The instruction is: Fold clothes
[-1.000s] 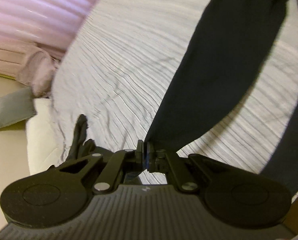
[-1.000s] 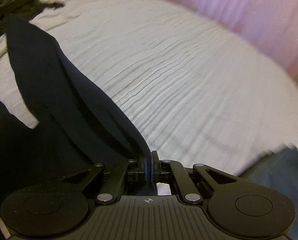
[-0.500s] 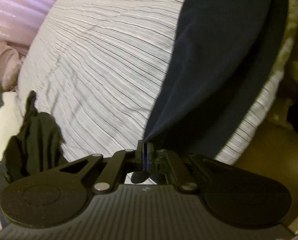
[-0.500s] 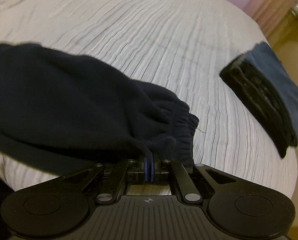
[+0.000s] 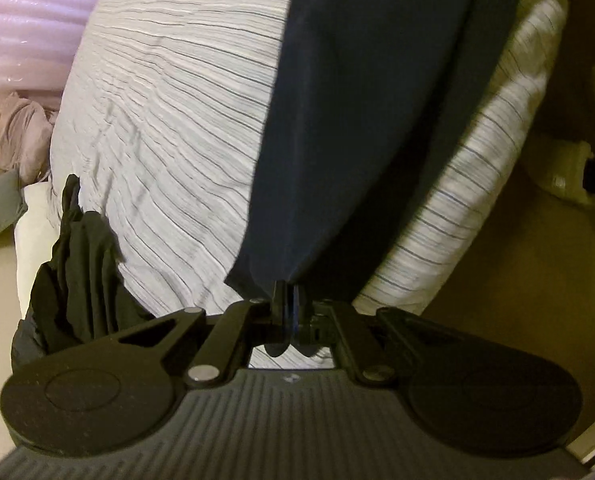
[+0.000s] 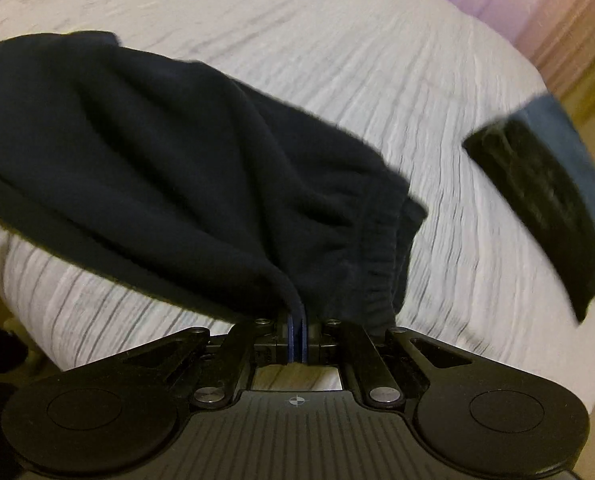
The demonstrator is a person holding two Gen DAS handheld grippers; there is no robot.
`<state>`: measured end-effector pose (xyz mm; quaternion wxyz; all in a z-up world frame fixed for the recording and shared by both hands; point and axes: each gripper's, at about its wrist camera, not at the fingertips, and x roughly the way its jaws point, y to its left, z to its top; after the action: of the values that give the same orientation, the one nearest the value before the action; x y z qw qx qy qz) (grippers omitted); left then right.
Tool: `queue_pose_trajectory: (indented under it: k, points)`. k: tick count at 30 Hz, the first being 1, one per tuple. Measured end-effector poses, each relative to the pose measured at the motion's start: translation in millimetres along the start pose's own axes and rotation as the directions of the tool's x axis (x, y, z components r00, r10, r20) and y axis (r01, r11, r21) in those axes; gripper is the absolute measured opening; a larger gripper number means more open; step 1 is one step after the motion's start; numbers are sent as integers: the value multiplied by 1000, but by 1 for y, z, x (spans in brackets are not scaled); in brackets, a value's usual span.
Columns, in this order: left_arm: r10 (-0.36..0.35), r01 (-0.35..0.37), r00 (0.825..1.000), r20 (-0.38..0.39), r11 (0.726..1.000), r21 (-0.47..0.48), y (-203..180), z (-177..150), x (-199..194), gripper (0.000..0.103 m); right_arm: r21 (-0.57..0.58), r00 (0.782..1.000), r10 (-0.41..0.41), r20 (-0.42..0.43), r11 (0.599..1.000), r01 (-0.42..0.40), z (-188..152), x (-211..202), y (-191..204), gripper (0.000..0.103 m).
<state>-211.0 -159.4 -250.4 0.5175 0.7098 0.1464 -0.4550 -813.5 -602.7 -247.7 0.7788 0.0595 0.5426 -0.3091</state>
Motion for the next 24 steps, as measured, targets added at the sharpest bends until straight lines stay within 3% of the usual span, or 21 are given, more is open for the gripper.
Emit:
queue_pose_trajectory:
  k: [6,17,21,23,24]
  points:
    - [90,-86,996,21,990,-116,27,-15,-23,1,46,997,-13,73,999,10,2,-28,-17,1]
    - [-37,38,999,-30,999,39,-35,-18,16,4,89,1000,-19,-21,996,21,-2,-11,-18,4]
    - [-47,46,995,-82,999,-17,-24,-31,7,10,78,999,-36,-36,996,39,5,-22,-20,20]
    - [-54,45,993,-108,996,-79,-13,-39,0,11,85,998,-56,-37,995,59,7,-35,-16,51]
    - [-54,40,991,-120,992,-119,-6,-43,-3,11,91,997,-65,-37,994,68,8,-40,-15,56]
